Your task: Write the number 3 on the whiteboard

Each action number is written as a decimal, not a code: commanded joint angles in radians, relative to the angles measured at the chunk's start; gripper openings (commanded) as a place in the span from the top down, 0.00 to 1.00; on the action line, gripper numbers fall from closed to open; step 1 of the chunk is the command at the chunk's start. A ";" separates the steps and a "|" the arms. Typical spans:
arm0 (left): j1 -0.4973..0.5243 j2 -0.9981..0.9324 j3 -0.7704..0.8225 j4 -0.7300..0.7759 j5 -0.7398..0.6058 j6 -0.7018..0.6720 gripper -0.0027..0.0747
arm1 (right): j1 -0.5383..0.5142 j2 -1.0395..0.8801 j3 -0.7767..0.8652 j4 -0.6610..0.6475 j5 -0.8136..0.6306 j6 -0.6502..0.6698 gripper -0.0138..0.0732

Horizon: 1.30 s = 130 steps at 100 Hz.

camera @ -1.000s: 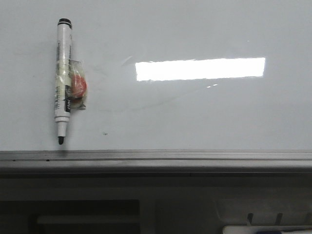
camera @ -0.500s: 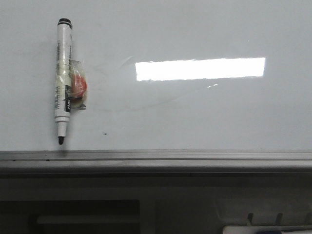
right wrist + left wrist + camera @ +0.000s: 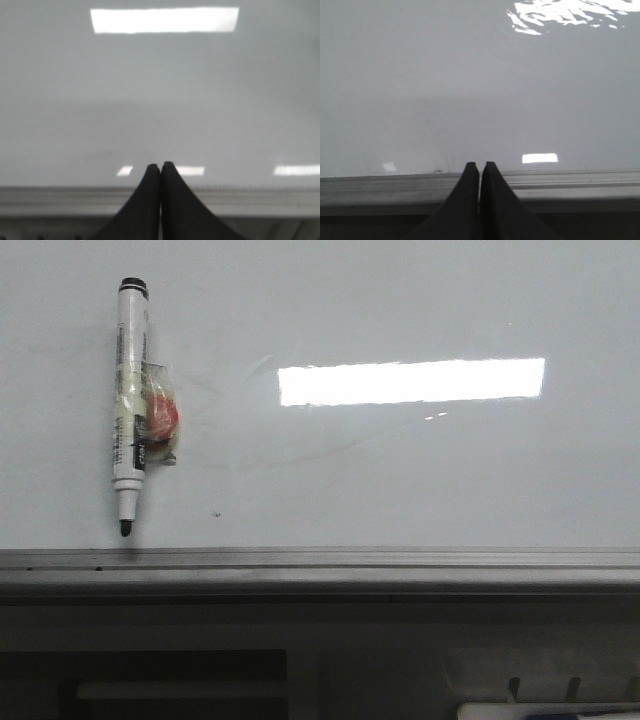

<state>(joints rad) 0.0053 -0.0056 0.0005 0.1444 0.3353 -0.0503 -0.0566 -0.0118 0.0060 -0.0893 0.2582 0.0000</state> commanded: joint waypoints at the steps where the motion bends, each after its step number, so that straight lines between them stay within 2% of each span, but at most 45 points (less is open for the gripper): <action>1: -0.005 -0.023 0.011 -0.015 -0.114 -0.012 0.99 | 0.000 -0.013 0.032 -0.009 -0.189 0.000 0.90; 18: -0.005 -0.023 0.011 -0.015 -0.211 -0.012 0.99 | 0.000 -0.013 0.032 -0.009 -0.361 0.000 0.90; 49: -0.005 -0.023 0.011 -0.015 -0.211 -0.012 0.99 | 0.000 -0.013 0.032 -0.009 -0.419 0.000 0.90; 77: -0.003 -0.023 0.011 -0.018 -0.303 -0.012 0.99 | 0.000 -0.013 0.032 -0.009 -0.290 0.000 0.90; 91: -0.003 -0.022 -0.002 -0.061 -0.314 -0.012 0.99 | 0.000 0.041 -0.006 0.044 -0.215 0.000 0.90; 107: 0.006 0.038 -0.086 -0.079 -0.230 -0.012 0.99 | 0.000 0.178 -0.082 0.057 -0.169 0.000 0.90; 115: 0.014 0.090 -0.141 -0.056 -0.185 -0.005 0.99 | 0.000 0.243 -0.133 0.157 -0.141 0.000 0.90; 130: 0.014 0.188 -0.214 -0.027 -0.223 -0.005 0.99 | 0.000 0.332 -0.215 0.173 -0.065 0.000 0.90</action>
<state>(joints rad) 0.0149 0.1229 -0.1487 0.1074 0.2054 -0.0507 -0.0566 0.2697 -0.1451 0.0673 0.2325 0.0000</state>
